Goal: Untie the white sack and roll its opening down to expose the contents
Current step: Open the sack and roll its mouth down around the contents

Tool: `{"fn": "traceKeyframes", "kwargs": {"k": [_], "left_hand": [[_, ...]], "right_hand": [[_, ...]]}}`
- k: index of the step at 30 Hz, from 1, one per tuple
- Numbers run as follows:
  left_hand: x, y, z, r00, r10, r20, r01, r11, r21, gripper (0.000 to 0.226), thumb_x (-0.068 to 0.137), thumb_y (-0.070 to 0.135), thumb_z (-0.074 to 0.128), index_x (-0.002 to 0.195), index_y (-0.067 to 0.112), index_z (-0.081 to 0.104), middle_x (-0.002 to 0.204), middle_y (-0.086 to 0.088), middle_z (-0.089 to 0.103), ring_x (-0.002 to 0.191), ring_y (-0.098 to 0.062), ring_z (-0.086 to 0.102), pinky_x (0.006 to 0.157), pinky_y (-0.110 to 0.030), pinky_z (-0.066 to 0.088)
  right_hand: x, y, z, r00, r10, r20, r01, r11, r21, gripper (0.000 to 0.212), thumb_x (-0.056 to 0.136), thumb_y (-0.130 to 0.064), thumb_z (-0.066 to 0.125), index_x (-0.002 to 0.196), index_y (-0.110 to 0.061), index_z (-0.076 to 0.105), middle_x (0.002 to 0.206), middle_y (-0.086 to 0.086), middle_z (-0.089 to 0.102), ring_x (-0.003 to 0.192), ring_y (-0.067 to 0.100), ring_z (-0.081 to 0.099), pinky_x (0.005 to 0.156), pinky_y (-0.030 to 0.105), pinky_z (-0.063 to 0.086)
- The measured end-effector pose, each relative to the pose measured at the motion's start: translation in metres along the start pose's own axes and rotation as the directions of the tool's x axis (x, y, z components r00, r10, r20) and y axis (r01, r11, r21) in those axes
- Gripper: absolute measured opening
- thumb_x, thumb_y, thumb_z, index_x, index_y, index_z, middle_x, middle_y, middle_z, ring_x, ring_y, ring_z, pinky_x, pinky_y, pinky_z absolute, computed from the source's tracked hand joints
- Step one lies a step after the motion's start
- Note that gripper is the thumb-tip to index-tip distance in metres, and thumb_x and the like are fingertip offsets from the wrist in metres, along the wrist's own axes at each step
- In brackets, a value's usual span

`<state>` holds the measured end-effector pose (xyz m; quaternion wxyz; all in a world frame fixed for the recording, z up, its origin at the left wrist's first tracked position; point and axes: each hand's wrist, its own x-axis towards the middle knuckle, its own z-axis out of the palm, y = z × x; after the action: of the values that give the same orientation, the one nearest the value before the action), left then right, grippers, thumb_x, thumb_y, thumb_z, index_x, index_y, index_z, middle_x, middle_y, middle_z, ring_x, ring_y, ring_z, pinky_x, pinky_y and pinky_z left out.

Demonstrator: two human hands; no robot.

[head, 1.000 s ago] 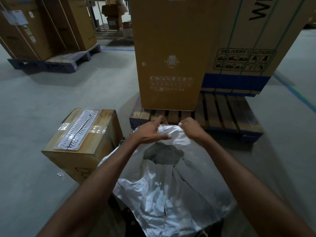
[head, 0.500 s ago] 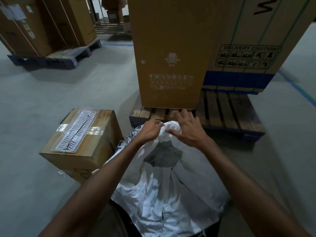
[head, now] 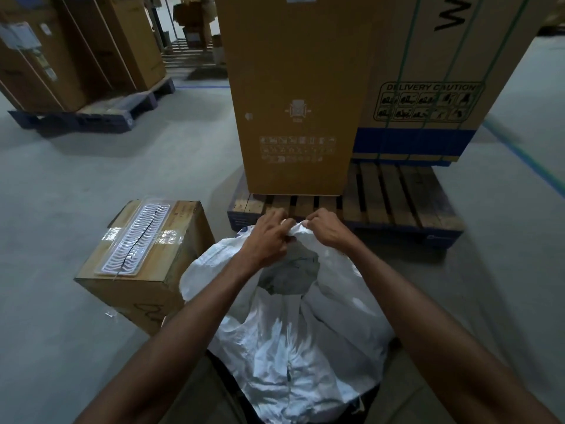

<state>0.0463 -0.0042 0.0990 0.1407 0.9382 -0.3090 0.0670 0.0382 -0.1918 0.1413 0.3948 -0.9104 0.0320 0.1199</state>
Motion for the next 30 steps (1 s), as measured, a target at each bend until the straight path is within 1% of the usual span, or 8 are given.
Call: {"fn": "traceKeyframes", "kwargs": {"k": [7,12,16,18,22,24,26,30], "left_hand": [[0.012,-0.027,-0.025,0.913,-0.289,0.289,0.382,0.855,-0.352,0.031,0.102,0.047,0.05,0.114,0.021,0.062,0.113,-0.006,0.066,0.097,-0.024,0.062,0.088,-0.045,0.053],[0.019,-0.044,-0.031,0.773,-0.27,0.574,0.522,0.785,-0.334,0.047,0.105,0.048,0.042,0.112,0.011,0.071,0.111,-0.015,0.069,0.099,-0.033,0.064,0.089,-0.039,0.049],[0.02,-0.028,-0.022,0.865,-0.212,0.455,0.264,0.963,-0.055,0.058,0.098,0.056,0.044,0.143,0.02,0.046,0.149,-0.012,0.046,0.131,-0.034,0.045,0.109,-0.053,0.039],[0.018,-0.015,-0.018,0.92,-0.061,0.386,0.159,0.961,-0.226,0.06,0.096,0.058,0.042,0.145,0.023,0.045,0.148,-0.009,0.049,0.128,-0.028,0.049,0.104,-0.048,0.041],[0.023,0.002,-0.013,0.949,-0.168,0.266,0.285,0.816,-0.503,0.037,0.106,0.044,0.038,0.1,0.02,0.066,0.101,-0.005,0.065,0.089,-0.022,0.058,0.081,-0.037,0.044],[0.033,0.0,-0.006,0.928,-0.286,0.24,0.361,0.848,-0.387,0.039,0.106,0.042,0.041,0.099,0.018,0.071,0.097,-0.003,0.066,0.088,-0.023,0.059,0.077,-0.035,0.043],[0.045,-0.003,-0.005,0.89,-0.35,0.294,0.437,0.839,-0.325,0.037,0.105,0.037,0.044,0.089,0.014,0.068,0.089,-0.005,0.062,0.081,-0.022,0.056,0.07,-0.033,0.041],[0.058,-0.013,-0.013,0.778,-0.323,0.54,0.549,0.767,-0.332,0.022,0.1,0.012,0.045,0.084,0.011,0.06,0.078,-0.01,0.055,0.066,-0.019,0.046,0.063,-0.032,0.036]], "right_hand": [[-0.025,0.02,0.003,0.965,-0.227,-0.133,0.189,0.949,-0.252,0.039,0.098,-0.059,0.051,0.121,-0.027,0.055,0.117,-0.007,0.056,0.103,0.015,0.054,0.088,0.041,0.047],[-0.031,0.02,0.022,0.981,-0.121,-0.152,0.082,0.966,-0.245,0.012,0.103,-0.017,0.051,0.106,-0.018,0.063,0.1,0.003,0.067,0.087,0.022,0.063,0.077,0.041,0.056],[-0.022,0.006,0.013,0.985,0.031,-0.169,-0.028,0.999,0.02,0.03,0.105,-0.021,0.044,0.087,-0.014,0.066,0.089,0.007,0.065,0.086,0.024,0.062,0.071,0.037,0.046],[-0.014,-0.001,0.002,0.986,0.15,-0.074,-0.138,0.979,0.151,0.031,0.107,-0.023,0.045,0.097,-0.009,0.07,0.097,0.012,0.068,0.092,0.025,0.064,0.076,0.036,0.048],[-0.007,0.0,-0.018,0.955,0.251,0.161,-0.274,0.951,0.145,0.034,0.106,-0.032,0.051,0.123,-0.012,0.072,0.117,0.011,0.071,0.11,0.03,0.066,0.106,0.047,0.05],[-0.015,0.006,-0.012,0.992,0.104,0.077,-0.115,0.979,0.166,0.039,0.104,-0.046,0.05,0.119,-0.018,0.073,0.116,0.005,0.072,0.106,0.024,0.066,0.102,0.05,0.052],[-0.026,0.015,-0.001,0.998,0.012,-0.061,-0.015,0.999,-0.045,0.047,0.098,-0.061,0.051,0.123,-0.023,0.064,0.123,-0.001,0.063,0.111,0.019,0.058,0.097,0.049,0.053],[-0.044,0.026,0.017,0.985,0.017,-0.169,-0.067,0.953,-0.295,0.044,0.103,-0.055,0.046,0.122,-0.016,0.058,0.118,0.005,0.063,0.097,0.022,0.057,0.08,0.04,0.05]]}}
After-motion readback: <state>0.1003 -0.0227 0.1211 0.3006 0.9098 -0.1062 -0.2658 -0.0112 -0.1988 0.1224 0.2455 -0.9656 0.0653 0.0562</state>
